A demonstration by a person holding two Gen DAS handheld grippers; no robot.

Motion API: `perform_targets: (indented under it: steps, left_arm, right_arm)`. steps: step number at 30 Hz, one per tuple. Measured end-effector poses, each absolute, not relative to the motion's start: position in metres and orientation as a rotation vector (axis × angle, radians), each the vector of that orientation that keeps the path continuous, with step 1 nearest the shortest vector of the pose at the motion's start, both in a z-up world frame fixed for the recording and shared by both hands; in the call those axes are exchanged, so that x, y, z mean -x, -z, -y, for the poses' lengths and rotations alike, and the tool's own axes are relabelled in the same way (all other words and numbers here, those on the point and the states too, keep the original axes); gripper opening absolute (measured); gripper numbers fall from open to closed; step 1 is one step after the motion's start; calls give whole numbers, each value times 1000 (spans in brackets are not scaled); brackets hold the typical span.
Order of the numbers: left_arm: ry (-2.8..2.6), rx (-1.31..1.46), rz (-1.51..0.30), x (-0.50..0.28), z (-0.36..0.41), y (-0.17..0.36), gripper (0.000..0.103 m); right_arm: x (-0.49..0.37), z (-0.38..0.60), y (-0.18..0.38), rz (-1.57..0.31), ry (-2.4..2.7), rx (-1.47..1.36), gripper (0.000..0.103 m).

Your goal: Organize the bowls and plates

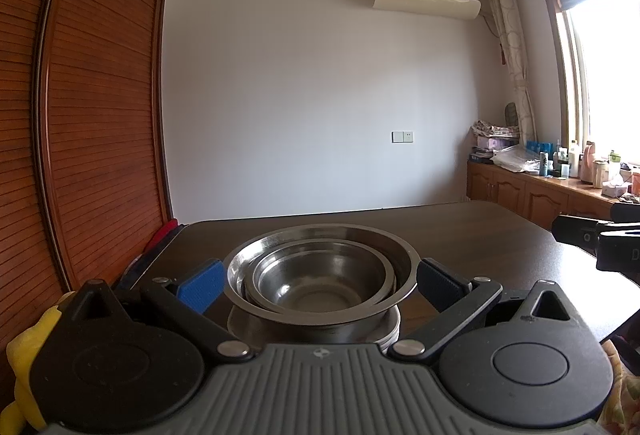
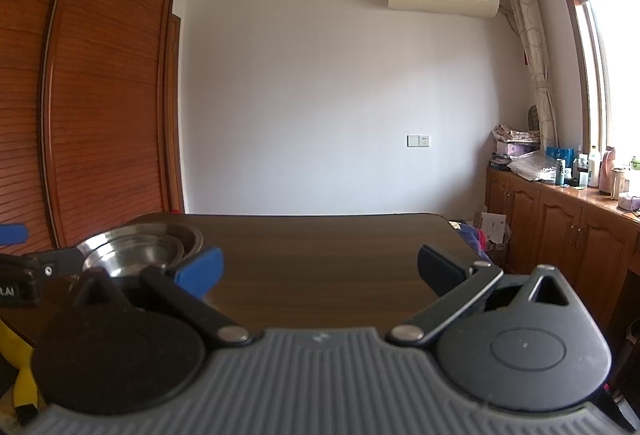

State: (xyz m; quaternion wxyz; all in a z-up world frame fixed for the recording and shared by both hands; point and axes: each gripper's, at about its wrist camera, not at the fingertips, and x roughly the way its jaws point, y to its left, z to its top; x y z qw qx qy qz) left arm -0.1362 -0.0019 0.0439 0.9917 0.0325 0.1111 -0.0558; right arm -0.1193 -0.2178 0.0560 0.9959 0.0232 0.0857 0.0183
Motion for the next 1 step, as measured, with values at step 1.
perform_targets:
  steps: [1]
  left_arm:
    - [112, -65, -222, 136, 2, -44, 103]
  right_arm:
    - [119, 218, -56, -172, -37, -47, 103]
